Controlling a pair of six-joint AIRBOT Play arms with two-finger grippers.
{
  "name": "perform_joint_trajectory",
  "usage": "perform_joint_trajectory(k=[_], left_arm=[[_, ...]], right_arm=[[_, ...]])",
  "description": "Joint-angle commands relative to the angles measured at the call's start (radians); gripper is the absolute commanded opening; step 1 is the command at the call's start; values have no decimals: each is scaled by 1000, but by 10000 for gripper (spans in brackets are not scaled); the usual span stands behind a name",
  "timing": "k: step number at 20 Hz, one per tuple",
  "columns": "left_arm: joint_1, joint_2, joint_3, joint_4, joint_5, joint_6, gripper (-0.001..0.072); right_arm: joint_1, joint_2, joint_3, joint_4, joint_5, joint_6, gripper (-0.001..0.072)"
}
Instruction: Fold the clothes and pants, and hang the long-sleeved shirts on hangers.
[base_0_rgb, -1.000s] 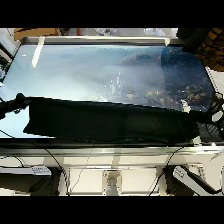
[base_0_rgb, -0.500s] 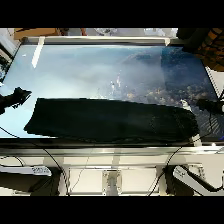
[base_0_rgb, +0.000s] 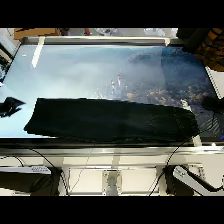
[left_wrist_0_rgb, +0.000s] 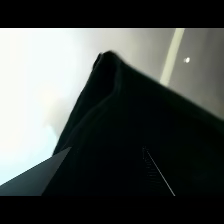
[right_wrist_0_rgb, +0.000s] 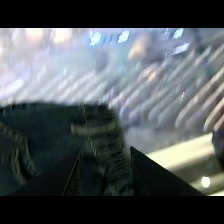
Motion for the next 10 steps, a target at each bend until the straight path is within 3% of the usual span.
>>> perform_joint_trajectory(k=[1, 4, 10], left_arm=[[58, -51, 12, 139, -158, 45, 504], [48, -128, 12, 118, -207, 52, 504], [48, -160, 13, 182, -170, 87, 503]], right_arm=[[1, 0, 13, 13, 142, -1, 338], [1, 1, 13, 48, 193, -1, 330], [1, 2, 13, 63, 254, -1, 329]])
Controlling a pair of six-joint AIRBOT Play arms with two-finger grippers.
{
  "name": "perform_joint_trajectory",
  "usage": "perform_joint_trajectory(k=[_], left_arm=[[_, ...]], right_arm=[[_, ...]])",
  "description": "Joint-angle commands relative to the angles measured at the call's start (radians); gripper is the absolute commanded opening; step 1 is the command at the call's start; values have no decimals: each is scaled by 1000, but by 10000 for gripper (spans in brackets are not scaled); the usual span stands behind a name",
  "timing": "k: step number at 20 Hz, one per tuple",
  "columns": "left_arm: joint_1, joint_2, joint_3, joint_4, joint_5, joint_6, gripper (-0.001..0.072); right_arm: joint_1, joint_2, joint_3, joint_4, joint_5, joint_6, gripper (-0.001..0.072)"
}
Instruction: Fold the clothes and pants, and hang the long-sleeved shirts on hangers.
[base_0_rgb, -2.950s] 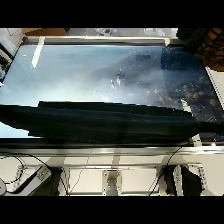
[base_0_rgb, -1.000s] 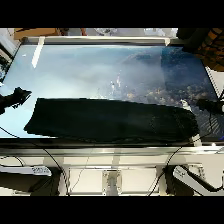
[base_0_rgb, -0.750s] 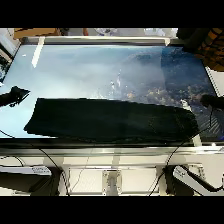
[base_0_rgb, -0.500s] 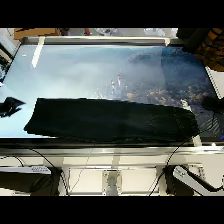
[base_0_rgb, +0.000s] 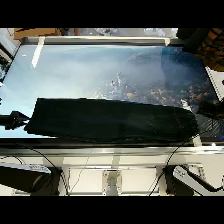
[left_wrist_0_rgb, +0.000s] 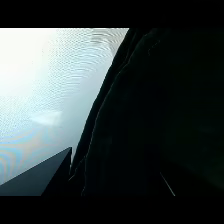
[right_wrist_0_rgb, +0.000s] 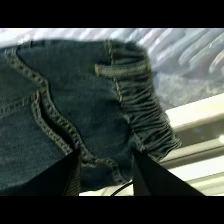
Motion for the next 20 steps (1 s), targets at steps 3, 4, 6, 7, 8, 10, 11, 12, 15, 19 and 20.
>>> perform_joint_trajectory(k=[3, 4, 6, 7, 8, 10, 11, 12, 15, 19, 20], left_arm=[[3, -50, 2, 39, -31, 24, 502], [3, -71, 2, 37, -55, 24, 502], [-2, -113, 2, 16, -88, 20, 463], [-11, -128, 2, 6, -96, 20, 462], [-27, -140, 2, -3, -102, 21, 442], [-70, -147, 2, -3, -102, 23, 360], [-98, -146, 2, -3, -102, 30, 265], [-123, -145, 6, -3, -103, 41, 146], [-175, -117, 63, 5, -155, 45, 20], [-181, 42, 161, 5, -203, 18, 20], [-181, 85, 176, 4, -204, -7, 20]], right_arm=[[1, 1, 1, 53, 36, 0, 329], [1, 1, 1, 59, 35, 0, 329], [1, 1, 1, 59, 35, 1, 329], [1, 1, 1, 60, 35, 1, 329], [1, 1, 1, 60, 35, 1, 329], [1, 1, 1, 60, 35, 1, 329], [1, 1, 1, 60, 35, 1, 329], [1, 1, 1, 60, 36, 1, 329], [1, 1, 1, 60, 46, 1, 329], [1, 0, 1, 60, 40, 0, 329], [1, 1, 1, 60, 31, 0, 329]])
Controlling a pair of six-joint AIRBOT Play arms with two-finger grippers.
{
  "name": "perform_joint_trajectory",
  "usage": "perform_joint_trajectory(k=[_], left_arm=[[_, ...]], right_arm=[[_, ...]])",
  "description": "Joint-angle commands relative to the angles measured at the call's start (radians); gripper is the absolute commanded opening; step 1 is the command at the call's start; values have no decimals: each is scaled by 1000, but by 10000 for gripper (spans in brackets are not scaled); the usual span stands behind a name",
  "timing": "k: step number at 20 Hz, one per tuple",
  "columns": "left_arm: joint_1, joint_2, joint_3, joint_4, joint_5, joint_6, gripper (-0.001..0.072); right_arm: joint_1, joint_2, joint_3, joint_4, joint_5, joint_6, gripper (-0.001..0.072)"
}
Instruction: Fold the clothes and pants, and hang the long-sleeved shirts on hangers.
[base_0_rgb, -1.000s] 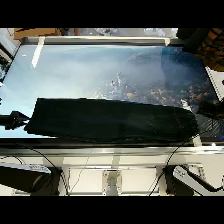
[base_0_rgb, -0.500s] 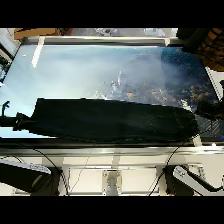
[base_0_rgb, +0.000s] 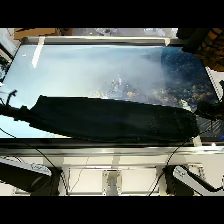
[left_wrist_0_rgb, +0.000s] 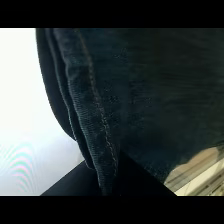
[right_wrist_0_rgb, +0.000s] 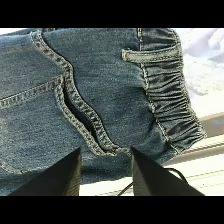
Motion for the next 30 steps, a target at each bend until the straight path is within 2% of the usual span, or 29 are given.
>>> perform_joint_trajectory(k=[1, 4, 6, 9, 13, 18, 24, 27, 30], left_arm=[[-12, 138, 68, -8, -44, -89, 20], [-53, 221, 97, -8, -71, -168, 20], [-122, 260, 97, -8, -114, -171, 20], [-287, 281, 97, -8, -177, -214, 19], [-564, 281, 97, -8, -164, -255, 19], [-934, 278, 97, -9, 40, -368, 19], [-1308, 194, 97, -24, 281, -411, 19], [-1409, 109, 97, -24, 383, -435, 20], [-1454, 45, 97, -24, 432, -439, 20]], right_arm=[[1, 0, 1, 0, -13, 0, 329], [1, 0, 1, 0, -39, 0, 329], [1, 0, 1, 0, -46, -1, 329], [1, 0, 1, 0, -58, -1, 329], [1, 0, 1, 1, -64, -1, 329], [1, 0, 1, 1, -63, -1, 329], [1, 0, -2, 1, -36, -1, 329], [1, 0, -2, 1, -30, -1, 329], [1, 0, -2, 3, -30, -1, 329]])
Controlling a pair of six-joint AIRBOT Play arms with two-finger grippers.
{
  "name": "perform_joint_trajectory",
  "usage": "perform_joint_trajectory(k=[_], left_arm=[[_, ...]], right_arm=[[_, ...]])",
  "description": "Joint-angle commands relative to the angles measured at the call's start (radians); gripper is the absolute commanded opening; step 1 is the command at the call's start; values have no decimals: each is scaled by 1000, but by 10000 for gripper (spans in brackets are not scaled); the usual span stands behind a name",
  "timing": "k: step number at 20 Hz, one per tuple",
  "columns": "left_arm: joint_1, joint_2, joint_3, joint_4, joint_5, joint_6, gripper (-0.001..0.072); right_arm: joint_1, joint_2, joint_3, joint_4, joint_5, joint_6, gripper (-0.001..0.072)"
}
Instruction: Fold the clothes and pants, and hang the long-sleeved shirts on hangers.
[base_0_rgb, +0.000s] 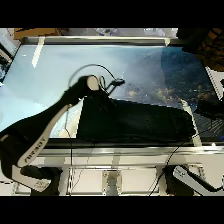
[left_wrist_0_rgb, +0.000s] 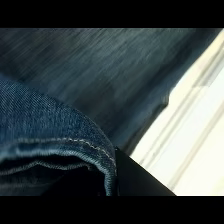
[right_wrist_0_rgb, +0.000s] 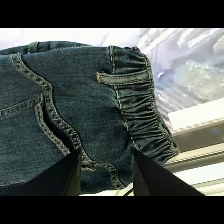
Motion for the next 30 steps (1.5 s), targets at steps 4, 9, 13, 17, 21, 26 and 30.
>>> perform_joint_trajectory(k=[4, 9, 13, 17, 21, 26, 30], left_arm=[[-82, -83, 1, -64, 120, 25, 30], [-83, -83, 1, -334, 117, 206, 321], [-83, -82, 1, -376, 94, 222, 363], [-57, -54, 1, -299, 92, 212, 357], [22, 34, 1, 203, 42, -77, 351], [152, 137, -43, 578, -134, -166, 351], [255, 174, -164, 578, -145, -168, 351]], right_arm=[[2, 0, 0, 82, 3, -21, 330], [2, 0, 0, 185, 5, -49, 330], [40, 0, 0, 190, 15, -51, 331], [181, 0, 0, 193, -3, -60, 342], [464, -4, 0, 129, -146, -159, 348], [909, -96, 0, -87, -281, -315, 541], [1161, -229, 0, -228, -377, -303, 555]])
